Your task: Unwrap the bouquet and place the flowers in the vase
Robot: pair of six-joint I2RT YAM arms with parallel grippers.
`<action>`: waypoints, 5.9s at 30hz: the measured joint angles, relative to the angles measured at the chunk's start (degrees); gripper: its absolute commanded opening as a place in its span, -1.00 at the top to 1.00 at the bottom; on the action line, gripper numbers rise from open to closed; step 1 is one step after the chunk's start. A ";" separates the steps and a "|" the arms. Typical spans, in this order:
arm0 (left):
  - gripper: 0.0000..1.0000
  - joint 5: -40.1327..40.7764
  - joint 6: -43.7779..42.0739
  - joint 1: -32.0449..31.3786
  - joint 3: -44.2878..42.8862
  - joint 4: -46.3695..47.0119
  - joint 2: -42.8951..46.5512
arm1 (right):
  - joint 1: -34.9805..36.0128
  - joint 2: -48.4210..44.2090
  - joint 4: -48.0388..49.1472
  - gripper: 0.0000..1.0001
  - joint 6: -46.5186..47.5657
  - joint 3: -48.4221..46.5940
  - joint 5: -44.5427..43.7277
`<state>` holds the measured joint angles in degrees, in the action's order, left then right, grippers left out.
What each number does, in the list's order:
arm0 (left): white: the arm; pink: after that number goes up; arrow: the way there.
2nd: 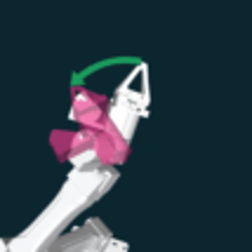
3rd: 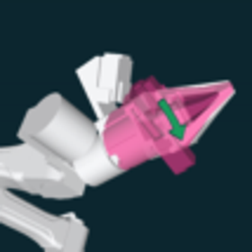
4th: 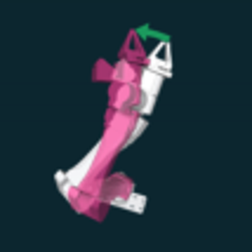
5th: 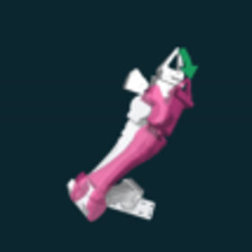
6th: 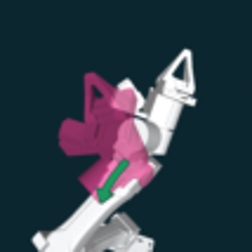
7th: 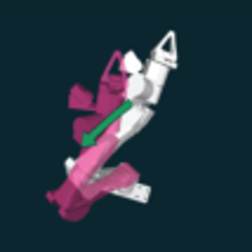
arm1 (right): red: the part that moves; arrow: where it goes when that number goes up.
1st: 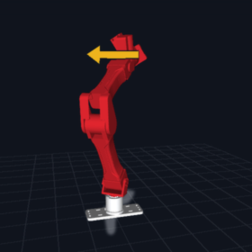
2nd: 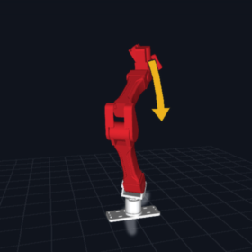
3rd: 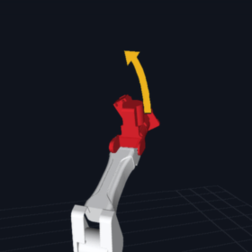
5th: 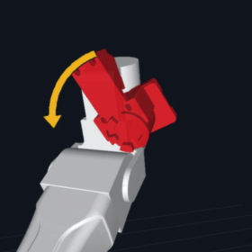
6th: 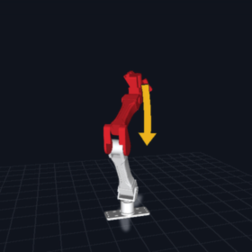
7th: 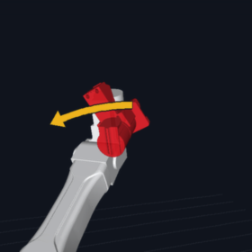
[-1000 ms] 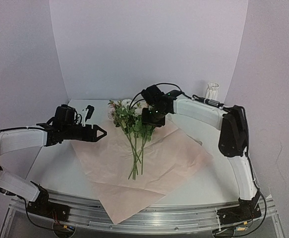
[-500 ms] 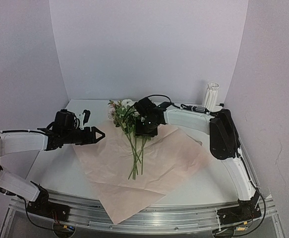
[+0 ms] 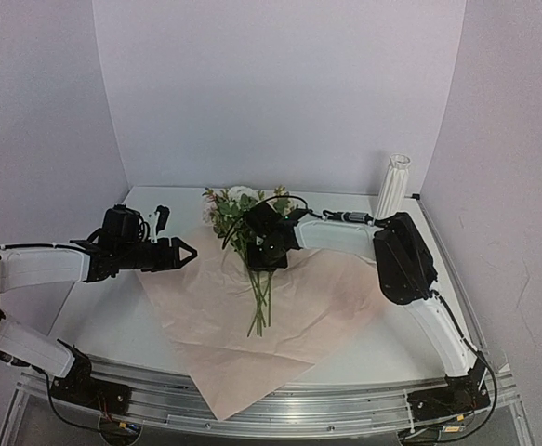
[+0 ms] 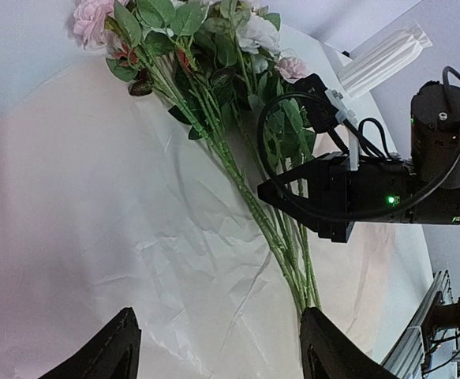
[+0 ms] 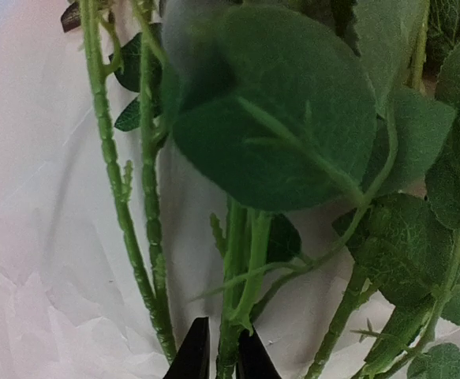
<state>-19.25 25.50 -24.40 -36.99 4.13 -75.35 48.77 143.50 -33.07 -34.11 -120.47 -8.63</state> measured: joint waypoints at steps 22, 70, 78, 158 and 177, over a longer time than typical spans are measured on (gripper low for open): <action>-0.29 -8.04 -5.15 0.00 -0.07 4.98 -0.82 | -0.37 -12.46 3.85 1.00 1.92 5.68 4.68; -0.25 -18.08 -18.62 -0.02 -11.76 5.76 -14.15 | -46.87 -21.79 52.31 1.00 42.14 -0.12 20.67; -0.26 -17.98 -18.20 -0.02 -12.05 4.80 -15.90 | -47.63 -21.99 54.98 1.00 42.22 9.11 20.62; 1.00 0.53 -3.27 -5.47 -42.69 -20.09 -19.08 | -25.37 -56.47 39.89 -0.92 23.69 40.50 26.28; 1.00 -8.09 -13.81 -12.63 -36.37 -0.12 -12.58 | -10.03 -32.03 48.73 0.21 2.90 22.18 36.63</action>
<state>-27.33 11.68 -37.04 -73.36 4.01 -87.93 38.74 111.47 15.66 -31.21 -98.29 28.00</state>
